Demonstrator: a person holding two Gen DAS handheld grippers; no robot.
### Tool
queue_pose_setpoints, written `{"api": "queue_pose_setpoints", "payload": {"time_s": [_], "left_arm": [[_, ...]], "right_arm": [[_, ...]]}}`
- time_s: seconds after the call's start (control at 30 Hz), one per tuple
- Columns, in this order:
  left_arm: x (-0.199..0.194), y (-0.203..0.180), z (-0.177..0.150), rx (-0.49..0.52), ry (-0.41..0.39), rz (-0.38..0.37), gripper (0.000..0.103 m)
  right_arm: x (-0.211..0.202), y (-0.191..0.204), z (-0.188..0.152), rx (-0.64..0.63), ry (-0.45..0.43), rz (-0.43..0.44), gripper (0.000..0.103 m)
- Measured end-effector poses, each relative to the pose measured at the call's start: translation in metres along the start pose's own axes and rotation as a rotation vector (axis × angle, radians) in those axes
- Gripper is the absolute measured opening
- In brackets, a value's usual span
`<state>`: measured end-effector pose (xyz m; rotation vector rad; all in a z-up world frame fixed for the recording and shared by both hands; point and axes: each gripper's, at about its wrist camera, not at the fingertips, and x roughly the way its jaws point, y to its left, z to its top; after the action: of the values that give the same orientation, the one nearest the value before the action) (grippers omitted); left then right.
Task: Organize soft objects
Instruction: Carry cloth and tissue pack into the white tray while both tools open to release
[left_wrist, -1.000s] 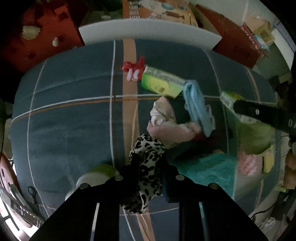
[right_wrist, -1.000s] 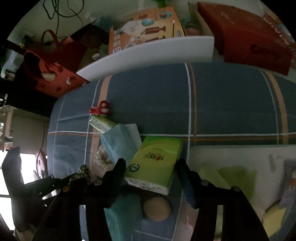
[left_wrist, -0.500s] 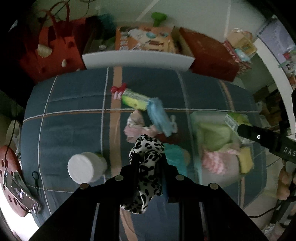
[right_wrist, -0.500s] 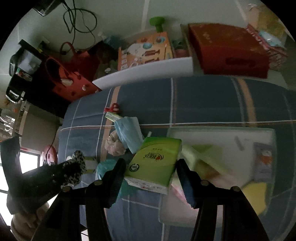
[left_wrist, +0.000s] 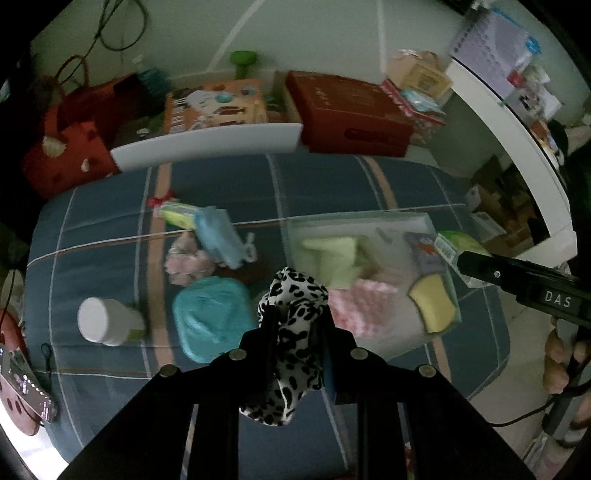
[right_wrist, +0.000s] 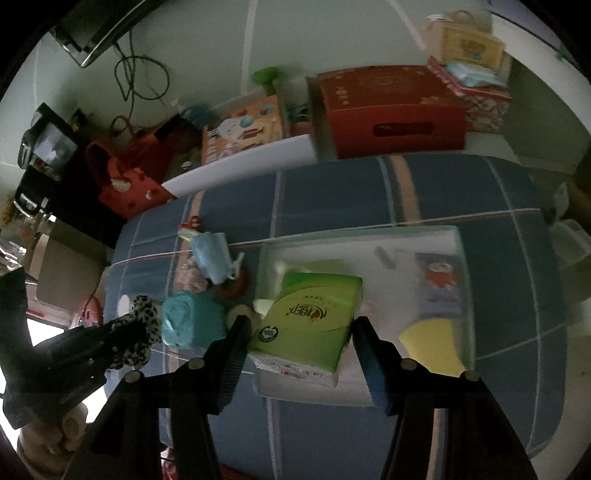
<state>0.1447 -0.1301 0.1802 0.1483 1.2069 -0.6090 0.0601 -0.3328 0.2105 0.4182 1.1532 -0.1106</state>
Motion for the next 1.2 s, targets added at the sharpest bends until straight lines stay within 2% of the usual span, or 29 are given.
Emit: {"api": "queue_pose_setpoints", "payload": {"time_s": [0.27,0.47,0.63,1.0,1.07,1.2], "left_arm": [[0.032,-0.046,-0.009,0.037,0.046,-0.046,0.022],[0.073,-0.070,-0.016,0.046,0.096,-0.063,0.022],[0.108,-0.076,-0.022,0.035,0.147,-0.064,0.022],[0.159,-0.071,-0.026,-0.016,0.194,-0.072,0.022],[0.163,-0.070,-0.026,-0.018,0.202,-0.073,0.024],[0.165,-0.069,-0.025,-0.016,0.208,-0.070,0.041]], "right_arm": [[0.010,-0.045,-0.019,0.040,0.013,-0.019,0.060],[0.041,-0.065,-0.034,0.050,0.067,-0.002,0.060],[0.070,-0.073,-0.044,0.060,0.110,0.009,0.060],[0.116,-0.076,-0.055,0.051,0.182,0.007,0.060],[0.121,-0.075,-0.055,0.053,0.192,0.003,0.060],[0.128,-0.075,-0.056,0.058,0.208,0.002,0.061]]}}
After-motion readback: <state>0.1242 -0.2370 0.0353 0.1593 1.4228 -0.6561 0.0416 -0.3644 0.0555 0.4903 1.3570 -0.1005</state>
